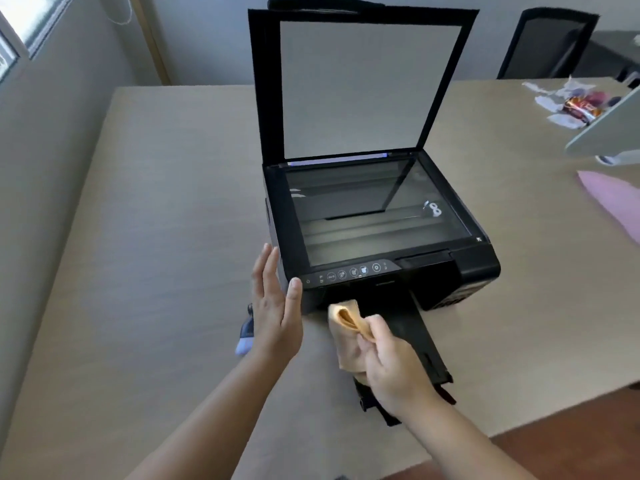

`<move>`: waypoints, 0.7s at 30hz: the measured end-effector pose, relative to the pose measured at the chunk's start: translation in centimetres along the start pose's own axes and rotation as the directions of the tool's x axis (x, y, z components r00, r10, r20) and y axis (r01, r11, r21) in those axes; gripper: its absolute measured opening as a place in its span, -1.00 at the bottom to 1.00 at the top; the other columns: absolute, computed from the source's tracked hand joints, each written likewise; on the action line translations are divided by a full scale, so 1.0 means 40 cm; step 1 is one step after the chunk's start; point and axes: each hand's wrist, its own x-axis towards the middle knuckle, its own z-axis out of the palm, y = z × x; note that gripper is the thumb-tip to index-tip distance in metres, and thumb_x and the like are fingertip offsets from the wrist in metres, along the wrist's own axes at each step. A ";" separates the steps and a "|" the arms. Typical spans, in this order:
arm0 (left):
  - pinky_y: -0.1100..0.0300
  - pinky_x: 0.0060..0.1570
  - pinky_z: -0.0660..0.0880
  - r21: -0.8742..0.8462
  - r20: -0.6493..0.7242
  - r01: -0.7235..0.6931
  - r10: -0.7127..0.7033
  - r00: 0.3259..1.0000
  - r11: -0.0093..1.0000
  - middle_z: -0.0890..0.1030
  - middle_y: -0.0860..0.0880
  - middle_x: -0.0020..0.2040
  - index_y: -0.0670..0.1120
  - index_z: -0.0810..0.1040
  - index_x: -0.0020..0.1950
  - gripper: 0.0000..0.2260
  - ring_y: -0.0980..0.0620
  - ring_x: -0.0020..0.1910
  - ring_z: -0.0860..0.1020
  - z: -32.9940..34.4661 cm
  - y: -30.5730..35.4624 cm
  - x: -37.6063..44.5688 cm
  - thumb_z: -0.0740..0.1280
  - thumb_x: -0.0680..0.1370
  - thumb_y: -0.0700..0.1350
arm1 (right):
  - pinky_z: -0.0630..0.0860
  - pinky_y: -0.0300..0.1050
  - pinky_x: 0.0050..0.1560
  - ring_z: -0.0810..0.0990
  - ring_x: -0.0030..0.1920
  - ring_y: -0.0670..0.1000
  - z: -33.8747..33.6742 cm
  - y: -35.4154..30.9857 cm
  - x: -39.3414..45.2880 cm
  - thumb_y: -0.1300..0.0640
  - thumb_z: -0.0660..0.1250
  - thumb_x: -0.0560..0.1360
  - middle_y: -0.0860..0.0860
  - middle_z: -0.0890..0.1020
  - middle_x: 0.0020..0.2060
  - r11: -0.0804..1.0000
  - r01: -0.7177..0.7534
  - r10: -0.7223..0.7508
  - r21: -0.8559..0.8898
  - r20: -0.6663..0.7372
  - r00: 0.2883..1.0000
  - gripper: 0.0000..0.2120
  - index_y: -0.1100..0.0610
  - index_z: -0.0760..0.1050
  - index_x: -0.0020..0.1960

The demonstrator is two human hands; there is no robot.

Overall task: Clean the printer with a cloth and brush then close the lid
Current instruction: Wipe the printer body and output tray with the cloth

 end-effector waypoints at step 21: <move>-0.01 0.24 0.47 -0.336 0.494 0.885 -0.739 0.458 0.323 0.65 -0.14 0.18 -0.08 0.55 0.25 -0.48 -0.10 0.21 0.58 0.196 -0.013 -0.254 -0.02 0.64 0.22 | 0.08 0.12 0.50 -0.21 0.55 0.05 0.027 0.269 0.015 -0.01 0.09 0.63 -0.14 -0.01 0.56 0.898 0.208 -0.069 -0.388 0.343 0.937 -0.67 0.02 0.30 0.37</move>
